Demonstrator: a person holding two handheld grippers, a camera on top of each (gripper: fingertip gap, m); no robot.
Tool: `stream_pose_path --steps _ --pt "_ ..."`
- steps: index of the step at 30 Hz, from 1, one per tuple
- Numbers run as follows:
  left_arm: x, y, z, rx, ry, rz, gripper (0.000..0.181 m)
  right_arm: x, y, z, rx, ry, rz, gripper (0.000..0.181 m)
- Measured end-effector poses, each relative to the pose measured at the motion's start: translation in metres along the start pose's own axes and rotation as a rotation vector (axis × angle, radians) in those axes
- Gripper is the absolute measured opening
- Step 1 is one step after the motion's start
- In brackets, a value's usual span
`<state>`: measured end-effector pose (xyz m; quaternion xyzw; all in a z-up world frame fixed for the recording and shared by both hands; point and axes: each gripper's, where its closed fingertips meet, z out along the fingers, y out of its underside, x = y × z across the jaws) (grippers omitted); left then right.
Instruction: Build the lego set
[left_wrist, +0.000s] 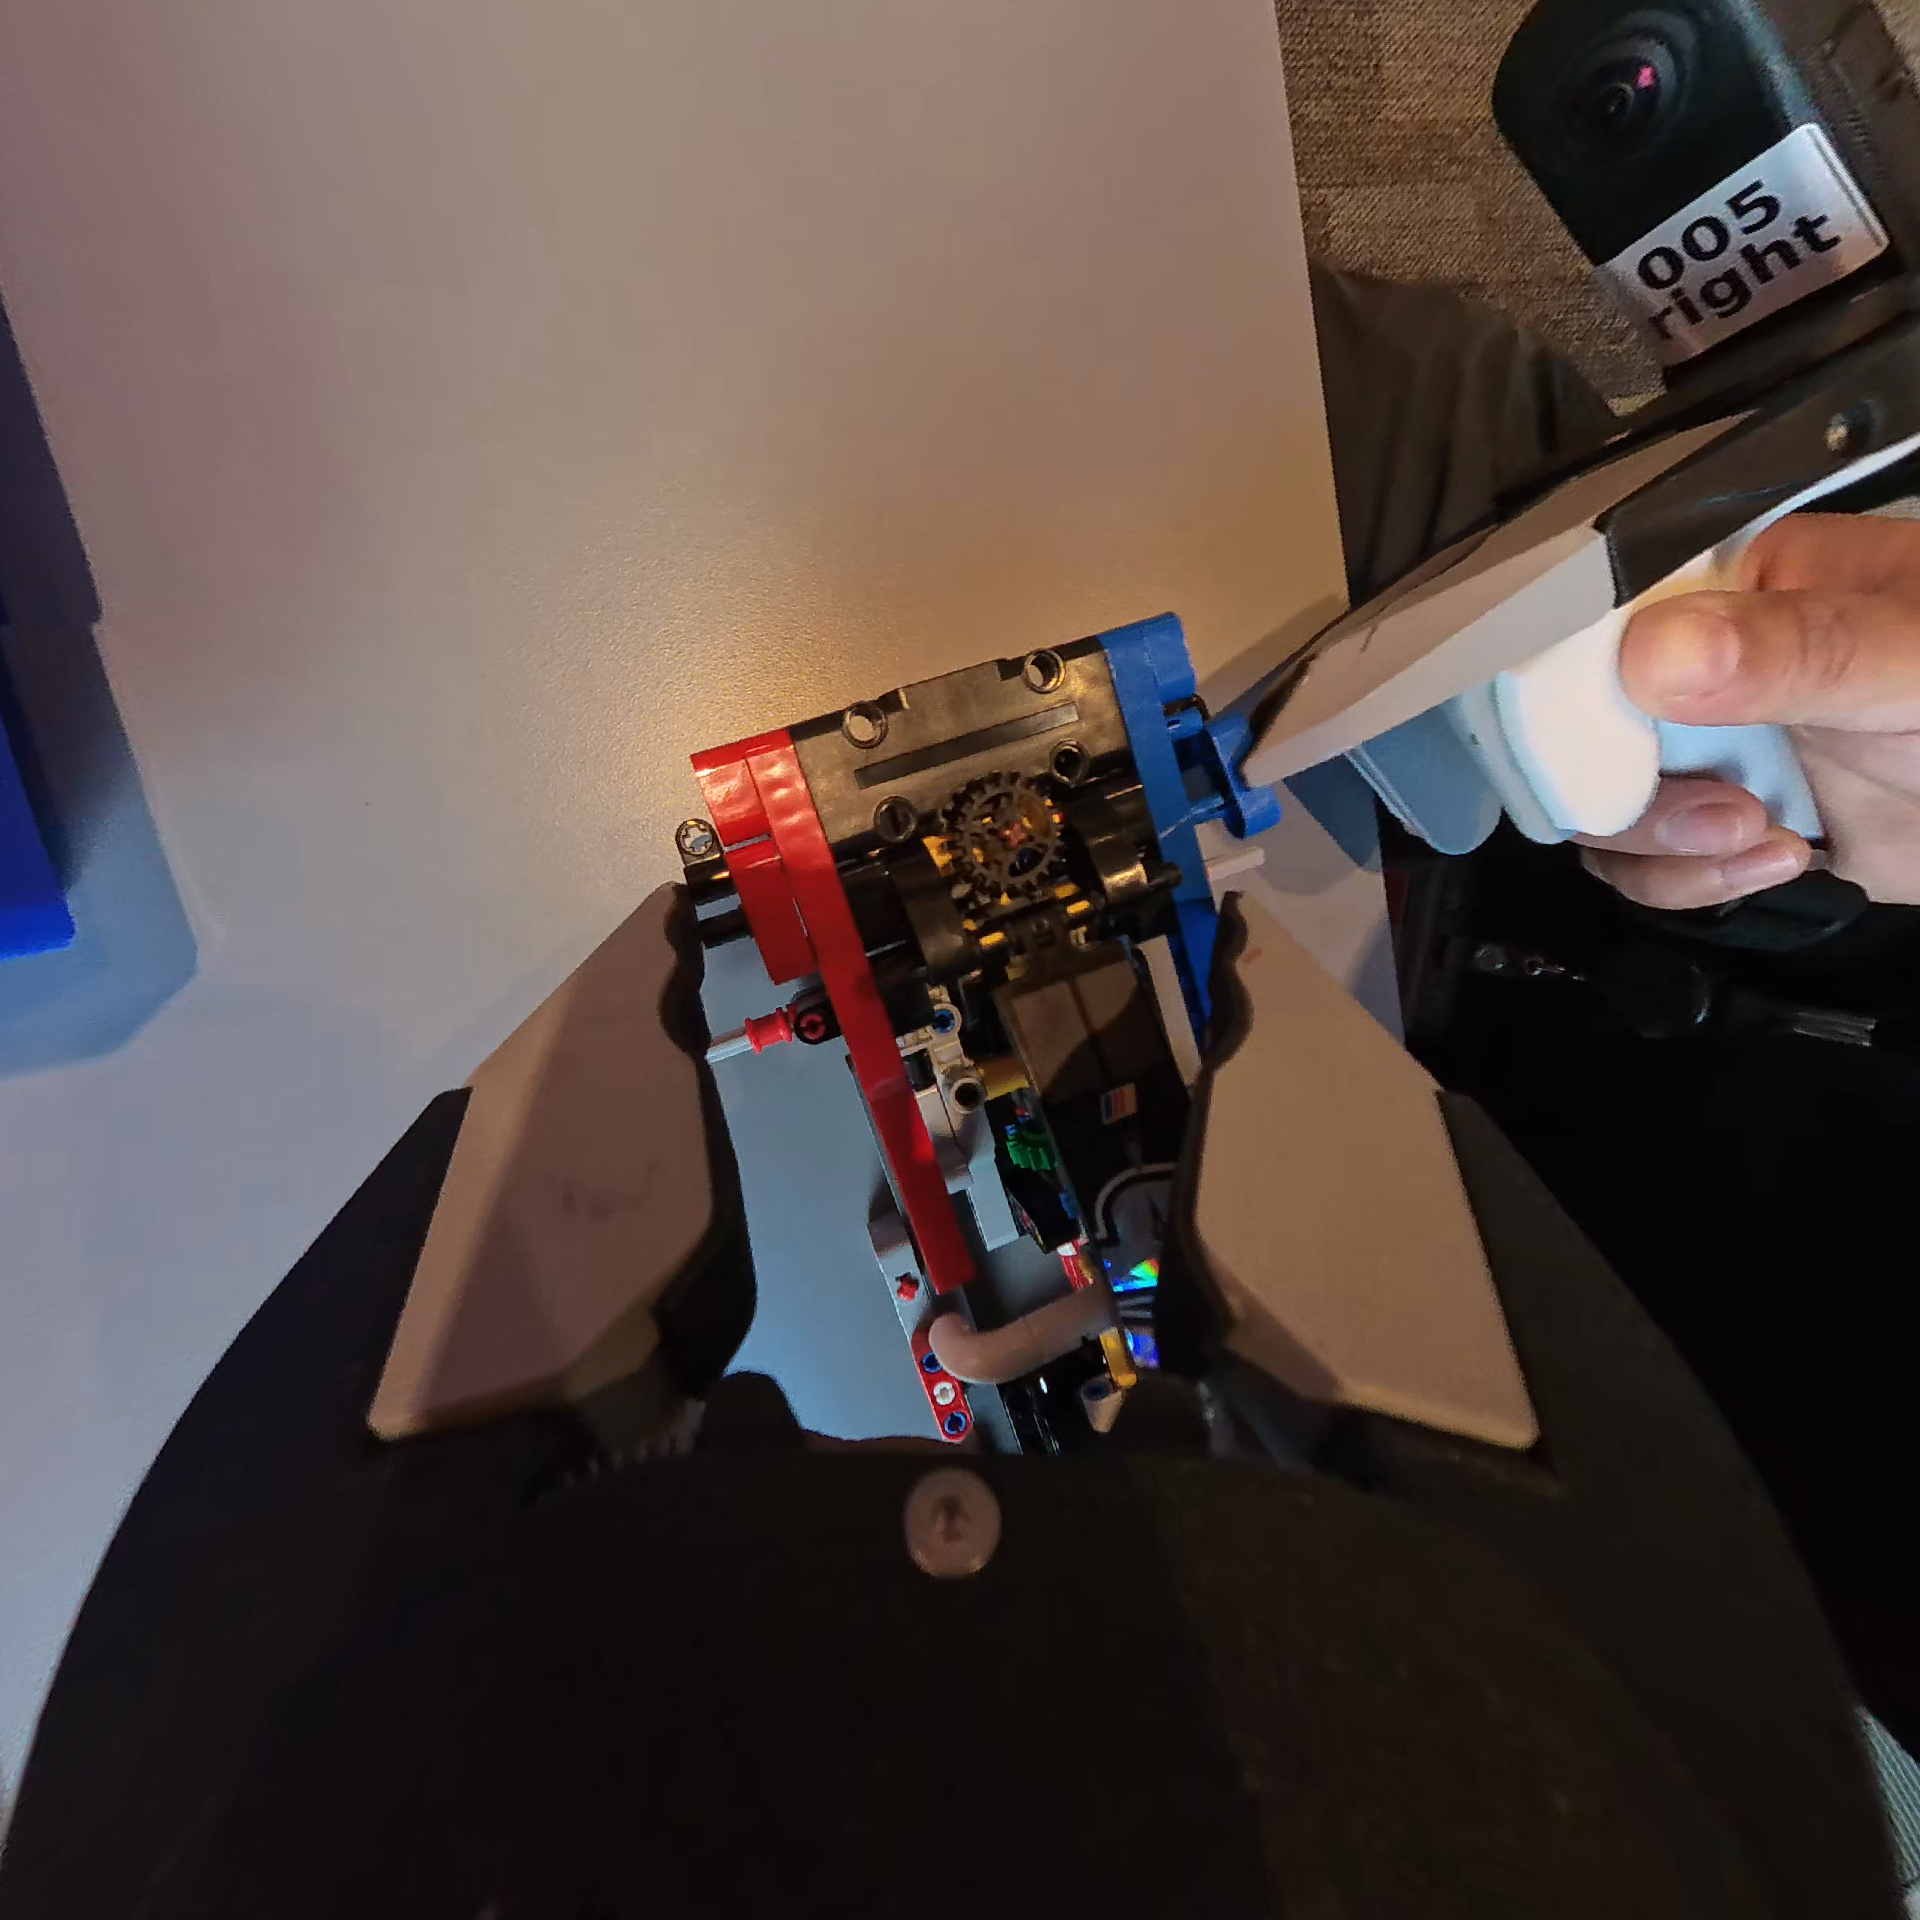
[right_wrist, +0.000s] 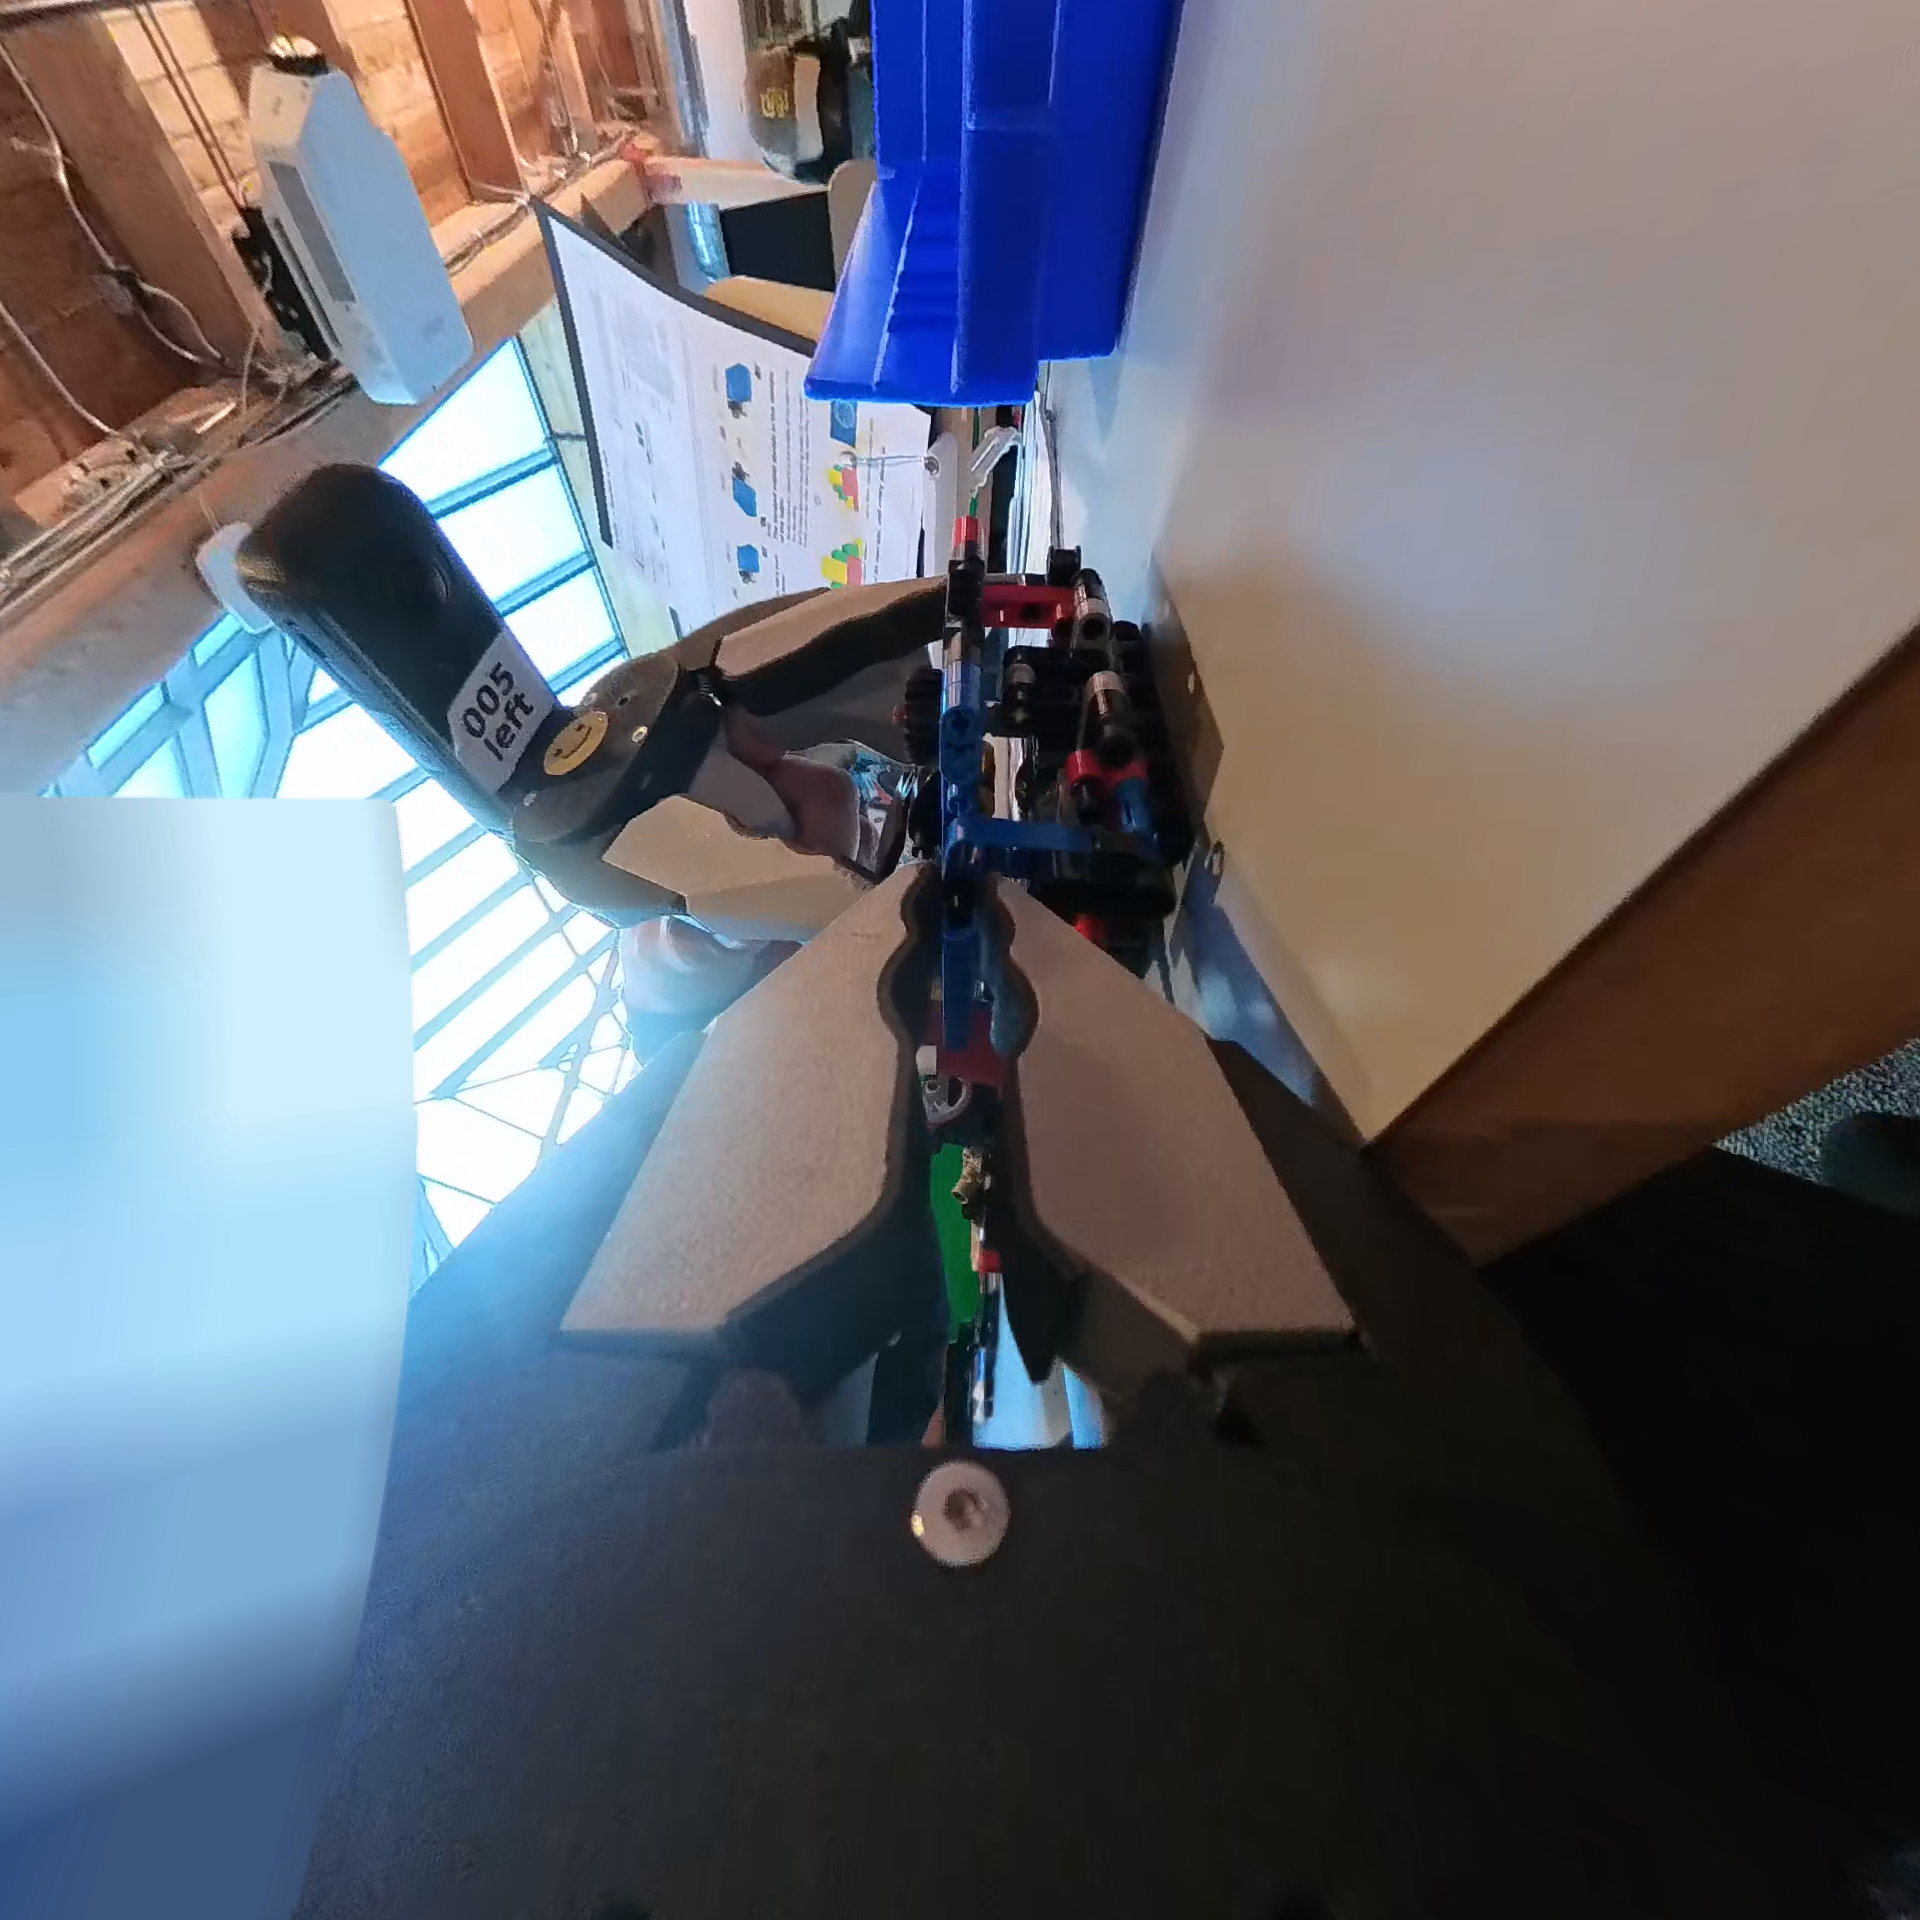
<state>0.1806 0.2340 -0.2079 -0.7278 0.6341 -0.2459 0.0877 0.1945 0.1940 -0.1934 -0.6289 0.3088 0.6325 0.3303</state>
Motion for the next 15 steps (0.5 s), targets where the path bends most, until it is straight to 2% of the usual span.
stream_pose_path --steps 10,15 --pt "-0.001 0.0 0.0 0.001 -0.003 -0.007 0.095 -0.002 -0.001 -0.002 0.01 0.009 -0.003 0.004" --pt "-0.001 -0.001 -0.001 0.015 0.003 -0.014 0.092 -0.009 -0.009 -0.012 0.045 0.0 -0.009 0.004"
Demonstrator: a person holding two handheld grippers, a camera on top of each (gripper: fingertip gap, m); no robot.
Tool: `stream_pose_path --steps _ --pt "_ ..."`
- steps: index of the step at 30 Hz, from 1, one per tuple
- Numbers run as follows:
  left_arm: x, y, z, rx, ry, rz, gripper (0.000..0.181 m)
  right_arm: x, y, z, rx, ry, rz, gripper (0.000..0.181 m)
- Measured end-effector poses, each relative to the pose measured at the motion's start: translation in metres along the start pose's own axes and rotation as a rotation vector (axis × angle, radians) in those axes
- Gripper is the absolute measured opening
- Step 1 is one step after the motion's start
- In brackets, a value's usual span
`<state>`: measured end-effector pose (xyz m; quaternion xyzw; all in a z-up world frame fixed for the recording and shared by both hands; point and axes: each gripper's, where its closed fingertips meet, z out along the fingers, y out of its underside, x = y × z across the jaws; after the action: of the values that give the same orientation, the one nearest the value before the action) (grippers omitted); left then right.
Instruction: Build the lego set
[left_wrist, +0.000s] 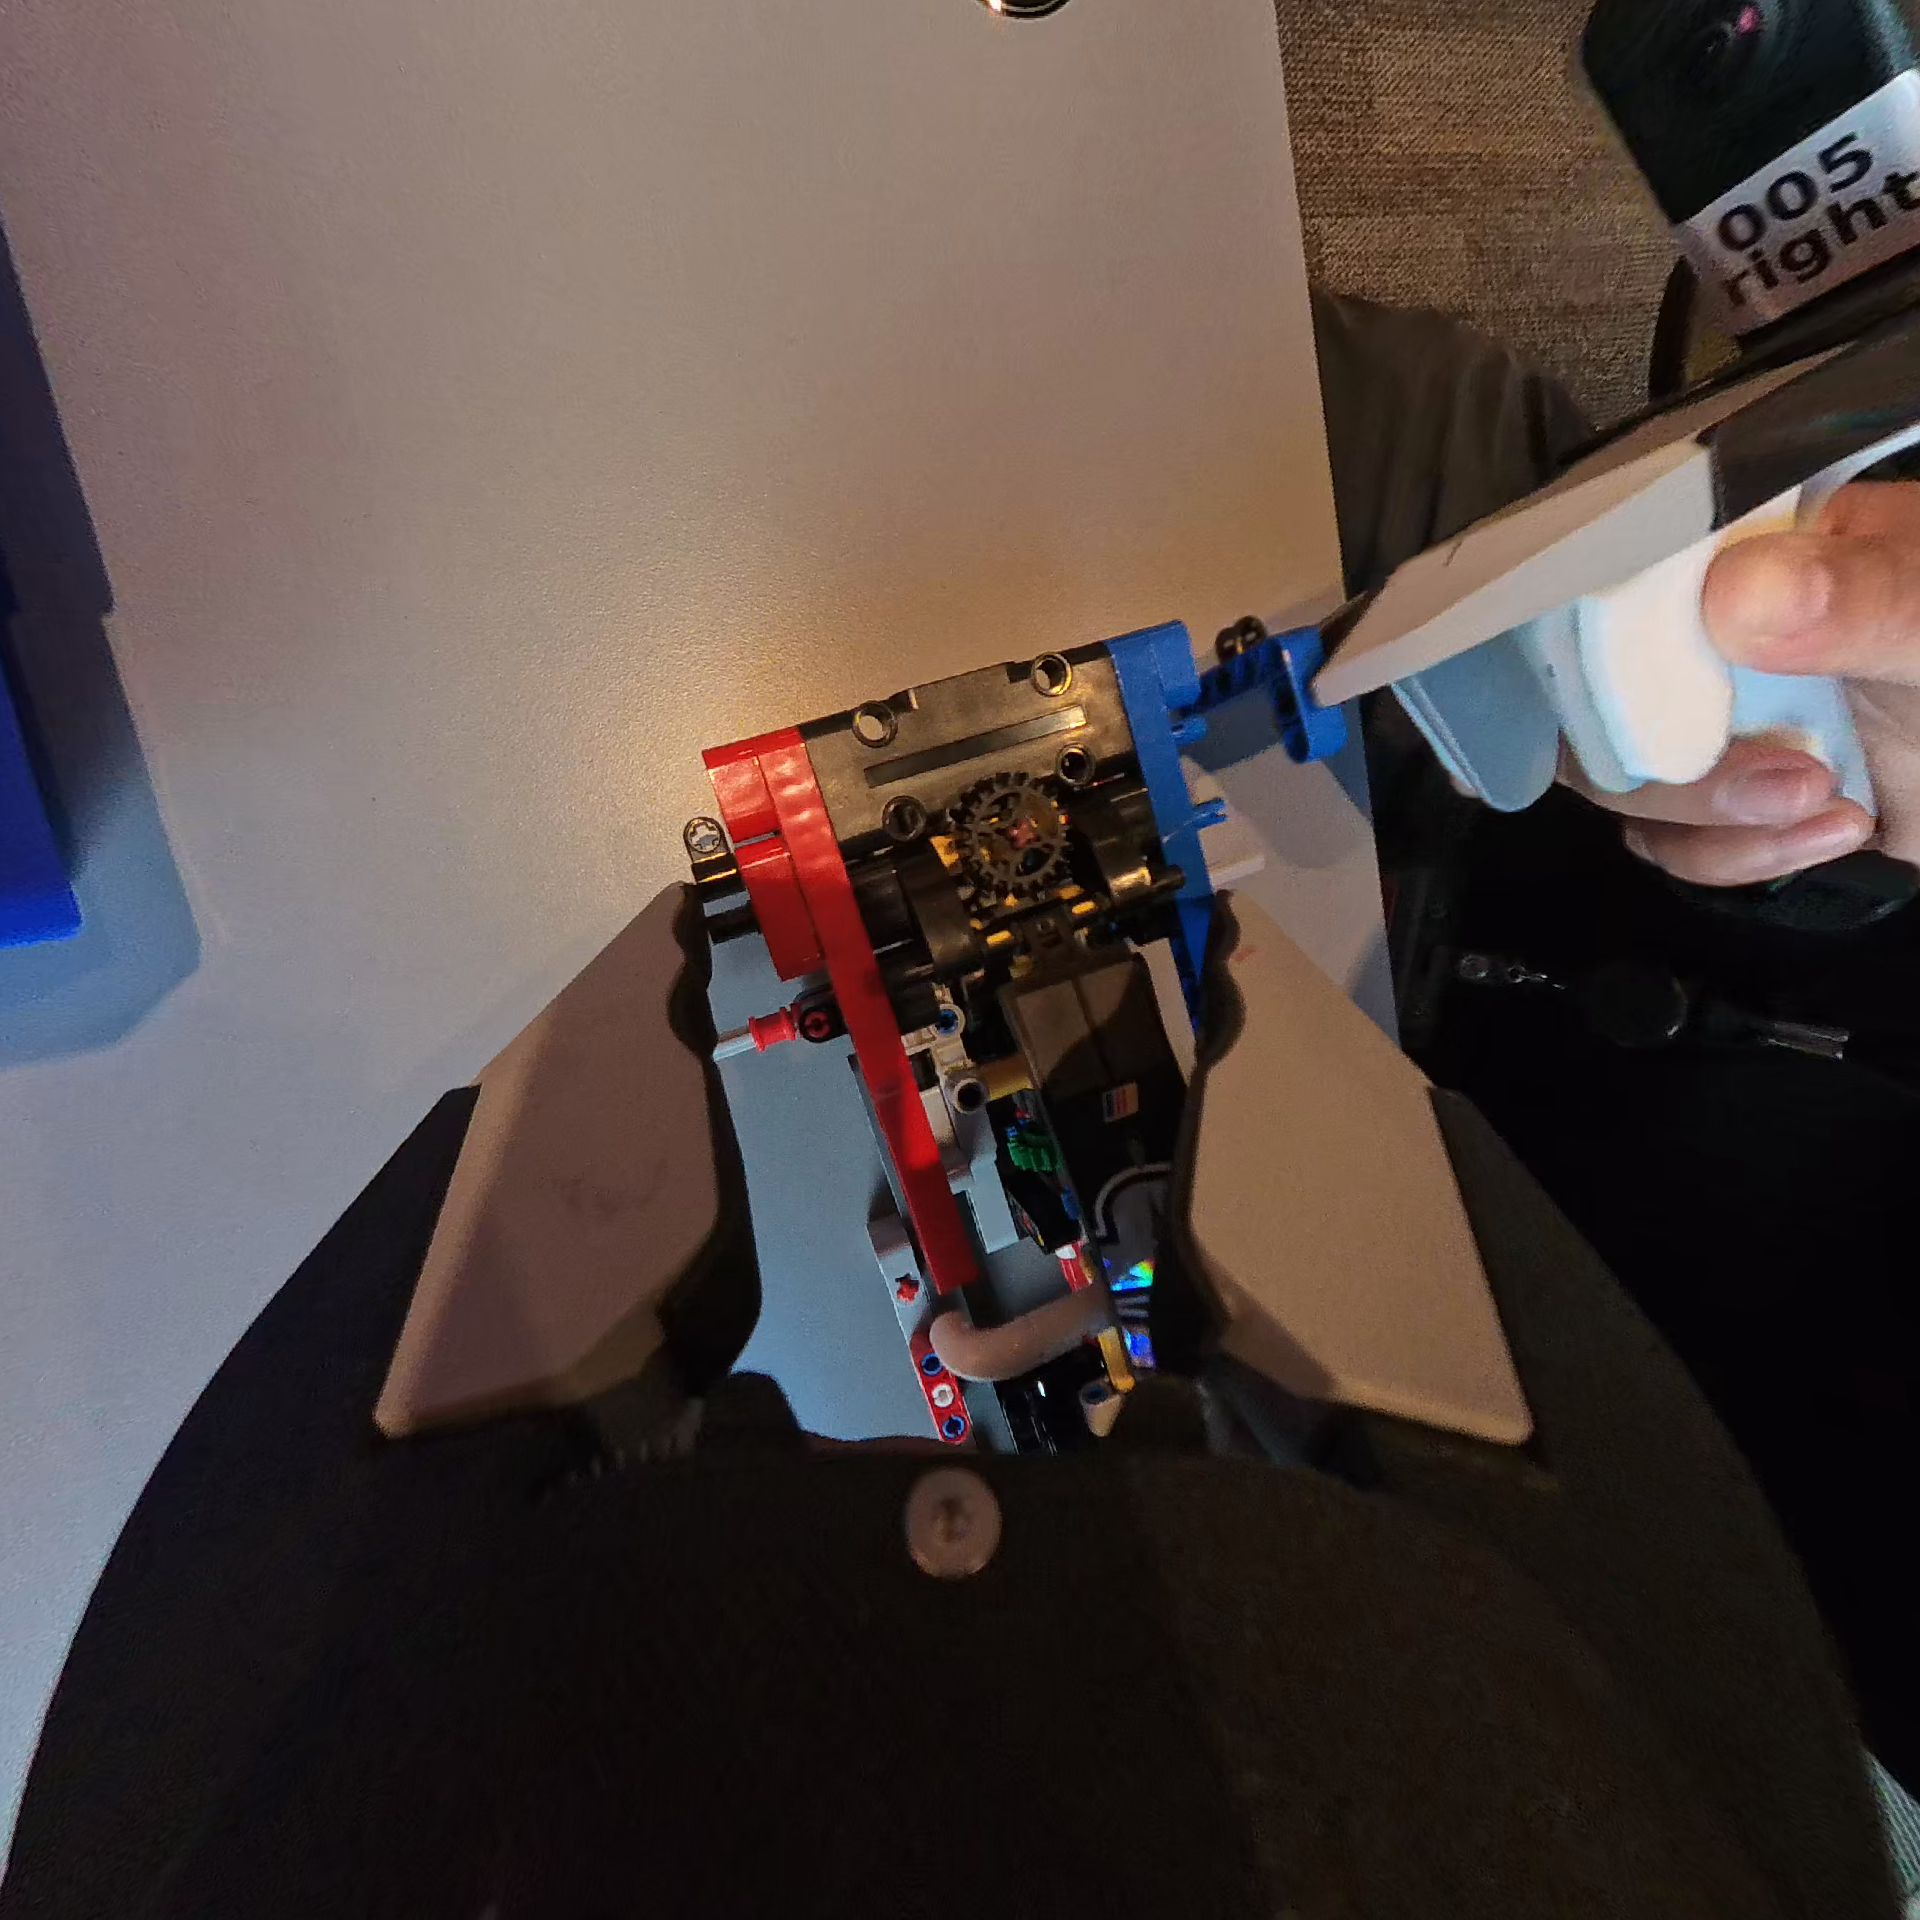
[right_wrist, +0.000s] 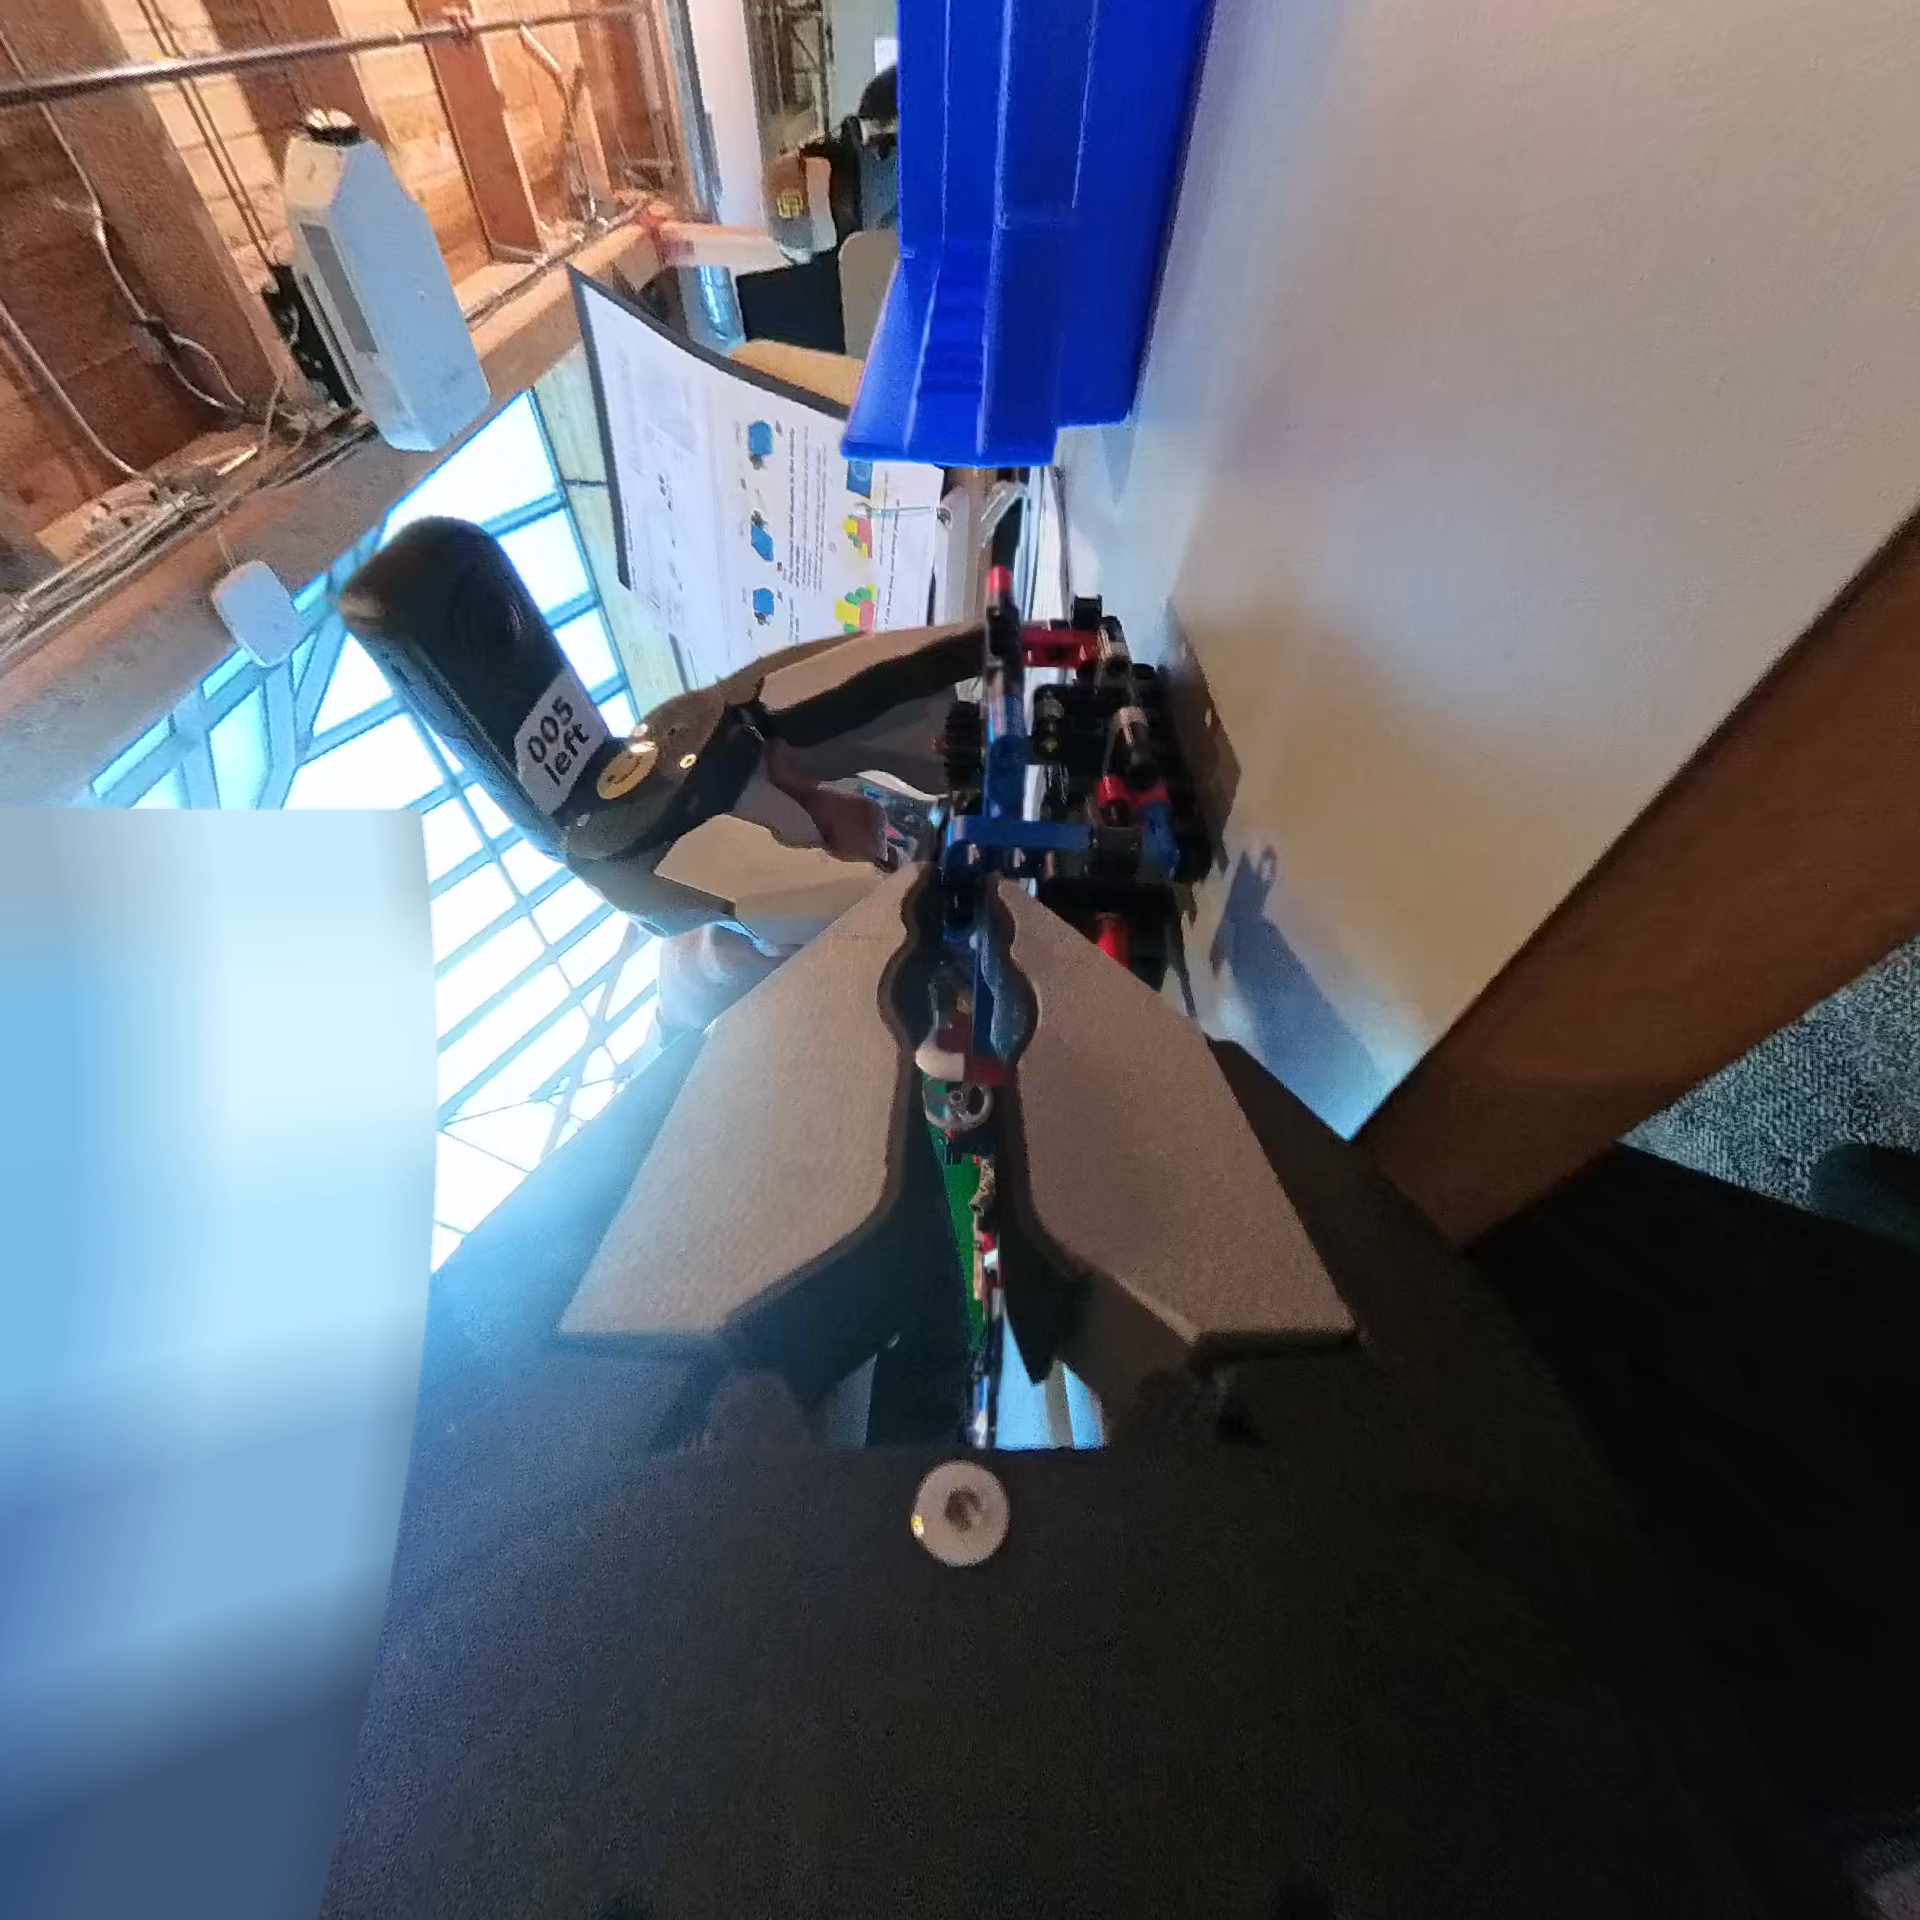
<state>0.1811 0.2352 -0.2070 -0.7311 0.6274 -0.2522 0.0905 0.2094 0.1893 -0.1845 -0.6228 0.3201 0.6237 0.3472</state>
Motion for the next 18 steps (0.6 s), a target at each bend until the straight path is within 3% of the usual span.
stream_pose_path --steps 18 --pt "-0.001 -0.002 0.0 0.008 -0.003 0.01 0.094 0.007 0.002 0.013 0.007 0.01 -0.022 0.004"
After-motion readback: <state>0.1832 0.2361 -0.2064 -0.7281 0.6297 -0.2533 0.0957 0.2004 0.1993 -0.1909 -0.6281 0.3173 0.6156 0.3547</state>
